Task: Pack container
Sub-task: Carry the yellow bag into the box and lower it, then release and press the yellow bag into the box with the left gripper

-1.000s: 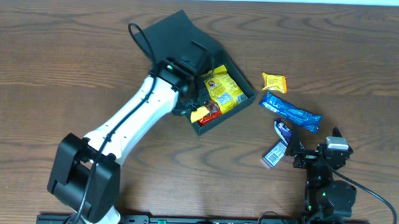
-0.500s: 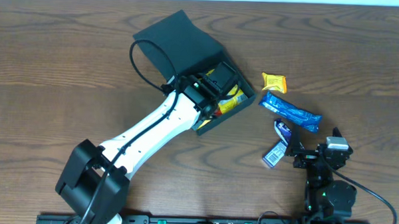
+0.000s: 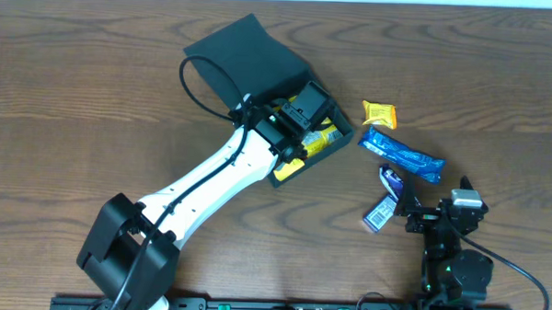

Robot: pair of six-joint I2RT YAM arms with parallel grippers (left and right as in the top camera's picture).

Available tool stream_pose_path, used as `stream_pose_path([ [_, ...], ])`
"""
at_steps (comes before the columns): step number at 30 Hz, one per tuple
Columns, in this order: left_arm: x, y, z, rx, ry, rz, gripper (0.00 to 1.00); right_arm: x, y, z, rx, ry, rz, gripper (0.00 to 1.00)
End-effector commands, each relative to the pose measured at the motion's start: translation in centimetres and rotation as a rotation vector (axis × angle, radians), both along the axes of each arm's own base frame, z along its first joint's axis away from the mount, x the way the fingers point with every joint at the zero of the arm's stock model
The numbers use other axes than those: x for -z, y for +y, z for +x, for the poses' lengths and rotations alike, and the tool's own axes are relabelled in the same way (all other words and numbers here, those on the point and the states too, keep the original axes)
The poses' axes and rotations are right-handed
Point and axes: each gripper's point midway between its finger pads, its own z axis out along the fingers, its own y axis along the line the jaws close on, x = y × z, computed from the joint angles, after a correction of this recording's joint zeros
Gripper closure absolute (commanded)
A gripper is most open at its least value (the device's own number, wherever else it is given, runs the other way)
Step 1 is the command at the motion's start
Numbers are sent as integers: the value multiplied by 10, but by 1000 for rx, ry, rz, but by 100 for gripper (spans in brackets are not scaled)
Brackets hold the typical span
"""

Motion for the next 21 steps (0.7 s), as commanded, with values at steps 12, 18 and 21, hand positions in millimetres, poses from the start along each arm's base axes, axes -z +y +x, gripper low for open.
stream_pose_path([
  [12, -5, 2, -23, 54, 85, 1, 94, 1, 2, 0, -7, 1, 14, 1],
  [18, 1, 2, -24, 64, 103, 11, 94, 1, 2, 0, -7, 1, 14, 1],
  [21, 6, 2, -25, 72, 113, 21, 94, 1, 2, 0, -7, 1, 14, 1],
])
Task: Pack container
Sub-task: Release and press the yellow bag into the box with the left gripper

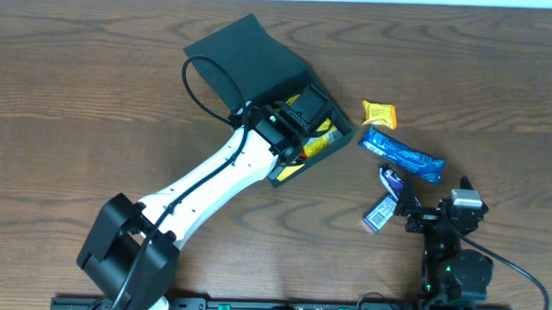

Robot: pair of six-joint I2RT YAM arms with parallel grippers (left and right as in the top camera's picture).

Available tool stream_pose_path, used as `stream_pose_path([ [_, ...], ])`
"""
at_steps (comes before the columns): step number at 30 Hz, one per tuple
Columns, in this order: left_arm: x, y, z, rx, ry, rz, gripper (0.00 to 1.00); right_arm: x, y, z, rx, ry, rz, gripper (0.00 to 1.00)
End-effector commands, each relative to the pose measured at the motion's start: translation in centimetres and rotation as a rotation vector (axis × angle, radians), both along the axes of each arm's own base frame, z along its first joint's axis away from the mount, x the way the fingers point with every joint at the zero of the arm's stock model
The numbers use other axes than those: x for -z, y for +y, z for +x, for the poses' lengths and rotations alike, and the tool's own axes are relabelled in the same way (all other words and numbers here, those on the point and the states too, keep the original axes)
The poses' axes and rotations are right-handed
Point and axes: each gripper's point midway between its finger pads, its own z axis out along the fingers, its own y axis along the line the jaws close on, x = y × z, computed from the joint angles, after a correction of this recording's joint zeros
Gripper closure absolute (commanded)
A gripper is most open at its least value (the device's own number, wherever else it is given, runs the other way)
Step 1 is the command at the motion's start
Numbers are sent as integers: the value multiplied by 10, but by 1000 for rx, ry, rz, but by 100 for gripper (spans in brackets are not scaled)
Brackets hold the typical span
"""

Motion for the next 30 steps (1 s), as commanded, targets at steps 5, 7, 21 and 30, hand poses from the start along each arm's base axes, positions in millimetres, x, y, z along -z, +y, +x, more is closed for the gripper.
stream_pose_path([
  [5, 12, 0, -3, 19, 27, 30, 94, 1, 2, 0, -7, 1, 14, 1],
  [7, 21, 1, -3, 30, 43, 49, 94, 1, 2, 0, -7, 1, 14, 1],
  [21, 56, 8, 9, 52, 76, 115, 94, 1, 2, 0, -7, 1, 14, 1],
  [30, 53, -1, 17, 100, 47, 81, 94, 1, 2, 0, -7, 1, 14, 1],
])
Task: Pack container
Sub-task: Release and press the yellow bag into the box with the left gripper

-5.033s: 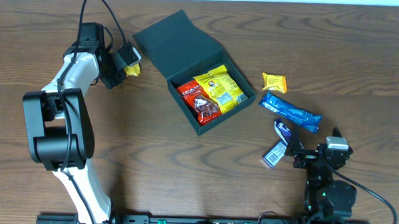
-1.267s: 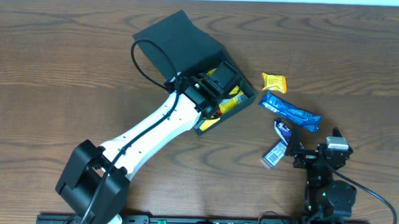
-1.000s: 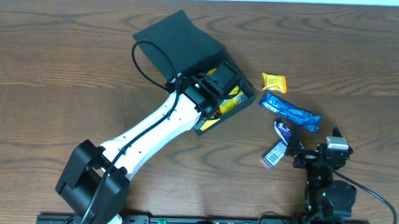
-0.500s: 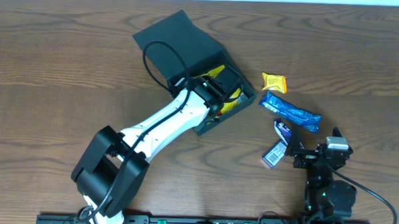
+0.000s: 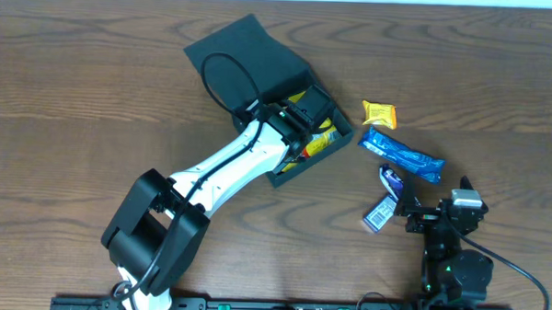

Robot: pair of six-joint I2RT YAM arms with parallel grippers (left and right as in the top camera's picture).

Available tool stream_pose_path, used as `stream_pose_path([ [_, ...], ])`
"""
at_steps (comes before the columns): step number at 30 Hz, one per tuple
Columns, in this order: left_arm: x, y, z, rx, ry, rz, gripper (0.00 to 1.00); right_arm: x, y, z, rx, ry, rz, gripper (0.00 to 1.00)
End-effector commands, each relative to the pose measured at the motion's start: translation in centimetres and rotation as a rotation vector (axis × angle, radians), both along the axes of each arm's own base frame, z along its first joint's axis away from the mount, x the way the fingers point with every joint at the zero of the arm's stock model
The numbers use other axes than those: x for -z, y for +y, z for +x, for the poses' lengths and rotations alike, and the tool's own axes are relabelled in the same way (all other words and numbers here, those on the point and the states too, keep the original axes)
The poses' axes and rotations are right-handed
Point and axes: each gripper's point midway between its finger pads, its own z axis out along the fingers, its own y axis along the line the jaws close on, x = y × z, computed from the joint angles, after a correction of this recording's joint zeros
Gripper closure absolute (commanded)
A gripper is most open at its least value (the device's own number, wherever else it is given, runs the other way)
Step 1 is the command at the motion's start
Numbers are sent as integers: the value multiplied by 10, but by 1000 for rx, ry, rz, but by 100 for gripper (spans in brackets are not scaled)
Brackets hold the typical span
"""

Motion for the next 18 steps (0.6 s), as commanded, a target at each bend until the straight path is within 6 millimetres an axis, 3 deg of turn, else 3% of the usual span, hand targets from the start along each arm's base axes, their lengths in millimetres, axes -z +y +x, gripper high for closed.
stream_pose_path([
  [1, 10, 6, -7, 22, 44, 29, 94, 1, 2, 0, -7, 1, 14, 1],
  [4, 7, 3, -10, 27, 58, 5, 94, 1, 2, 0, -7, 1, 14, 1],
  [7, -14, 0, -6, 28, 6, -35, 94, 1, 2, 0, -7, 1, 14, 1],
  [9, -39, 2, 0, 20, -65, -58, 94, 1, 2, 0, -7, 1, 14, 1],
  [11, -85, 13, 8, 71, -202, -44, 94, 1, 2, 0, -7, 1, 14, 1],
  [16, -158, 37, 5, 395, -409, 128, 94, 1, 2, 0, -7, 1, 14, 1],
  [18, -182, 57, 0, 521, -465, 262, 94, 1, 2, 0, -7, 1, 14, 1],
])
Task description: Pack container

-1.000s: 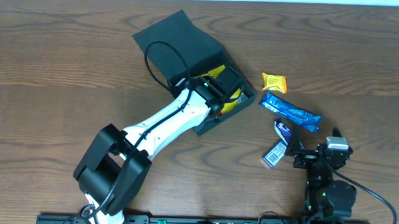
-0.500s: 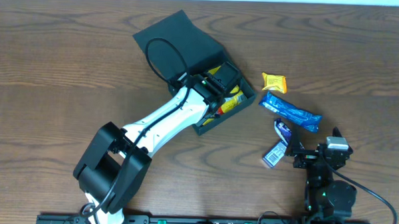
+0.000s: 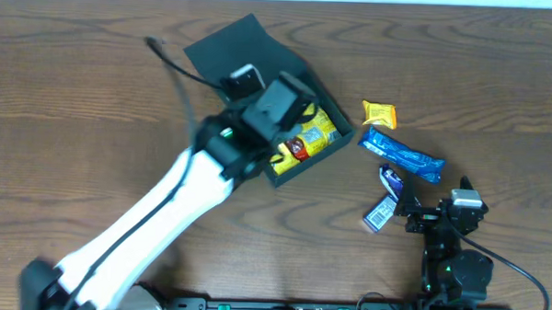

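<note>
The black container [image 3: 324, 149] lies open at mid table, its lid [image 3: 238, 51] folded back to the upper left. Inside it lie yellow snack packs [image 3: 306, 136], one with a red patch. My left arm is raised over the box and blurred. Its gripper [image 3: 280, 102] sits above the box's left part, with the fingers not clear. To the right of the box lie a small yellow packet [image 3: 380, 113], a long blue packet [image 3: 402, 154] and two small packets [image 3: 383, 197]. My right gripper [image 3: 410, 215] rests by the small packets, too small and dark to read.
The left arm's black cable [image 3: 173, 64] loops out past the lid's left side. Bare wooden table [image 3: 93, 121] lies left of the box and beyond it. The arm bases stand at the near edge.
My left gripper was down inside the container among the yellow packs. It is now lifted above the box, and the packs lie uncovered. The right arm and the loose packets have not moved.
At each earlier moment my left gripper was low in the open container, over the yellow packs, shifting only slightly. Now the arm has risen out and the packs stay in the box. The right arm and the packets beside it stayed still throughout.
</note>
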Robot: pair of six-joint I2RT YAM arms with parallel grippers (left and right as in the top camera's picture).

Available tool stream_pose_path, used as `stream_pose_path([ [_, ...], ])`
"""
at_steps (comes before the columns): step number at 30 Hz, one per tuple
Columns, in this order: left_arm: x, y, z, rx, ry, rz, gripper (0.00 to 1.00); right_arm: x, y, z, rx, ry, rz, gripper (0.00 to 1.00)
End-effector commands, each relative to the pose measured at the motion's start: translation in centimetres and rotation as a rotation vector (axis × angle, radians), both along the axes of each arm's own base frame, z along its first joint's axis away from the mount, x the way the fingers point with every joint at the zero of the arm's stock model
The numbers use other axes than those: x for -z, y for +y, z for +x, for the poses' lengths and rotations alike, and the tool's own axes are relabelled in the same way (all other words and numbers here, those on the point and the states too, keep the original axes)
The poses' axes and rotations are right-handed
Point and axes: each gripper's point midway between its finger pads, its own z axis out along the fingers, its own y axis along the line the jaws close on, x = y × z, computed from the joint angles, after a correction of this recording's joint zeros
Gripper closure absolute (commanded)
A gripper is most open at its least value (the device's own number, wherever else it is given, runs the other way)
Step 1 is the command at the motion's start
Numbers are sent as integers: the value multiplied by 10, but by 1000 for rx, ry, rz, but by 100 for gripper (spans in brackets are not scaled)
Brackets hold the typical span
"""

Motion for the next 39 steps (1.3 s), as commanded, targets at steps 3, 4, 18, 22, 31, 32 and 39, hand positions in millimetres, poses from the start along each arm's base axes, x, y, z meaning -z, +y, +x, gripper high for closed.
stream_pose_path([
  [3, -34, 66, 0, 177, -125, 404, 94, 1, 2, 0, -7, 1, 14, 1],
  [4, -37, 80, -1, 192, -119, 451, 94, 1, 2, 0, -7, 1, 14, 1],
  [18, -16, 126, -69, 736, -203, 555, 5, 1, 2, 0, -8, 1, 14, 1],
  [22, 19, 137, -95, 735, -184, 539, 5, 1, 2, 0, -7, 1, 14, 1],
  [31, 38, 160, -74, 523, -463, 602, 5, 1, 2, 0, -7, 1, 14, 1],
  [32, 35, 161, -74, 517, -480, 603, 5, 1, 2, 0, -7, 1, 14, 1],
  [39, 65, 196, -90, 479, -281, 757, 5, 1, 2, 0, -7, 1, 14, 1],
])
